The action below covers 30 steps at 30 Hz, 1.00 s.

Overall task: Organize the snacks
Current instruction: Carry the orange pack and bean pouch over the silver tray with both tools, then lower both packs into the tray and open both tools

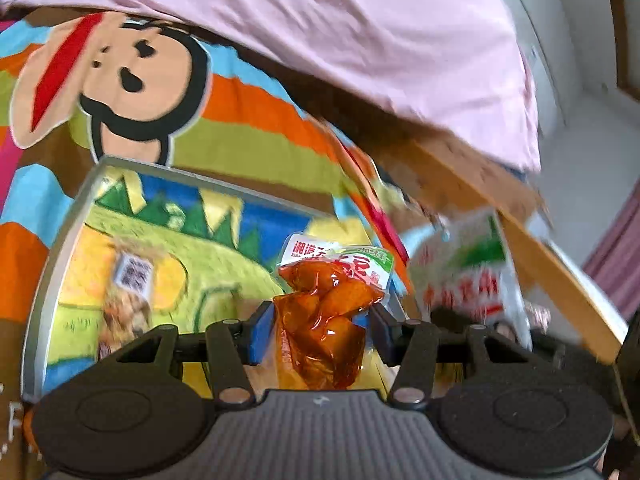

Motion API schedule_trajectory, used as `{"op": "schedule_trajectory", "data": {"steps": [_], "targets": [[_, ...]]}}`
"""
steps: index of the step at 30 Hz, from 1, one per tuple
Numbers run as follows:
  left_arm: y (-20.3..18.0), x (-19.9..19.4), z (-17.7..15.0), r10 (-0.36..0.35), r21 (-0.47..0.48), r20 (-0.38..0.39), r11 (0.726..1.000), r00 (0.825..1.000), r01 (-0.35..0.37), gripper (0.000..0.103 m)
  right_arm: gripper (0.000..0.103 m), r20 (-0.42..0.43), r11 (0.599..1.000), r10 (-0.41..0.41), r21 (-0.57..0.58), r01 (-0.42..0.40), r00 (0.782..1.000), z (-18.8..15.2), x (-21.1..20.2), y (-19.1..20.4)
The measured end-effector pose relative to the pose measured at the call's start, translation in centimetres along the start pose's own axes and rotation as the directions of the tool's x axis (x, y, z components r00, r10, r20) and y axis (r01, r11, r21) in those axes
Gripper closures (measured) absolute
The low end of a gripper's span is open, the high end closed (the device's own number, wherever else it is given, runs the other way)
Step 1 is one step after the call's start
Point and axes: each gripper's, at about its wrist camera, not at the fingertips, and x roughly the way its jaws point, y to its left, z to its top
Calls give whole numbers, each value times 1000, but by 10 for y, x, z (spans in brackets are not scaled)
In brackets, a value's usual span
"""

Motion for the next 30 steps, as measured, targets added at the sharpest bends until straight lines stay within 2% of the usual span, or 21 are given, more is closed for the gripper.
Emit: {"op": "schedule_trajectory", "data": {"steps": [4,9,12,17,21,30], "targets": [[19,12,3,86,-27,48,996,995,-85,48,94,-18,1000,-26,-15,26,999,-1,29,9],[33,29,3,167,-6,49,986,985,-167,48,94,-66,991,-92,-106,85,994,-9,56,24],[36,42,-1,189,17,34,982,981,-190,48,94,-92,984,-120,-146,106,988,-18,67,28],[36,52,-8,201,46,17,978,979,-202,47,93,-120,983,-127,-148,109,985,-23,75,32],[41,58,-11,217,29,-24,976,976,-216,47,85,-139,983,-116,-161,93,983,-28,79,39],[46,57,-10,192,-20,-73,981,979,-194,45,56,-201,989,-51,-143,22,978,-32,76,49]]}}
